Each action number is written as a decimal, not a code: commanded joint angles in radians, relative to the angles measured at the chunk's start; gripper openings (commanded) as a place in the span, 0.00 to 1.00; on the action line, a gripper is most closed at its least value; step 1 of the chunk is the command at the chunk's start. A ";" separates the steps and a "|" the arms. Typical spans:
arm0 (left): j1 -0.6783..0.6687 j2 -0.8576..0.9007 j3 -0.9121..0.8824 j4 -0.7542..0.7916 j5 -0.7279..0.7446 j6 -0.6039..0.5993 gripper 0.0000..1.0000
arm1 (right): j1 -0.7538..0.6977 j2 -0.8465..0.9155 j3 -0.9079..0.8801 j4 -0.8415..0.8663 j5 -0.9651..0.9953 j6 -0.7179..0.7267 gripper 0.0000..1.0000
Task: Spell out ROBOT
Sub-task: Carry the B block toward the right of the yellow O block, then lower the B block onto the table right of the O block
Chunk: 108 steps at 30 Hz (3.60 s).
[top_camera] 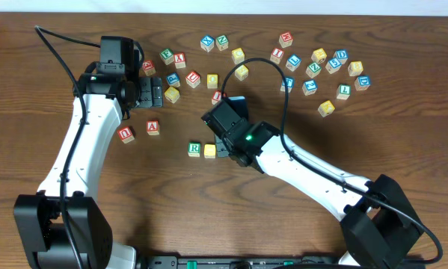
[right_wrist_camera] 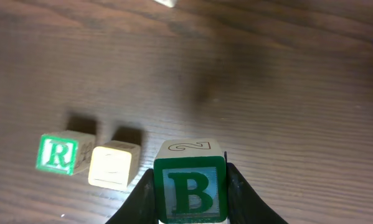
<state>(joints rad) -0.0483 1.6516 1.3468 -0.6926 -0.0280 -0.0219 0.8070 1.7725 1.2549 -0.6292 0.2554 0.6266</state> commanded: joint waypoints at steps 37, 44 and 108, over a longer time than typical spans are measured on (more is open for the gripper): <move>0.004 0.003 0.002 -0.003 0.002 0.006 0.98 | -0.003 -0.016 -0.145 0.085 0.041 0.120 0.15; 0.004 0.003 0.002 -0.003 0.002 0.006 0.98 | 0.018 -0.016 -0.145 0.103 0.042 0.120 0.15; 0.004 0.003 0.002 -0.003 0.002 0.006 0.98 | 0.074 0.077 -0.190 0.238 0.022 0.101 0.22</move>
<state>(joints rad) -0.0483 1.6516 1.3468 -0.6926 -0.0280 -0.0219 0.8829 1.8393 1.0698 -0.3946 0.2684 0.7292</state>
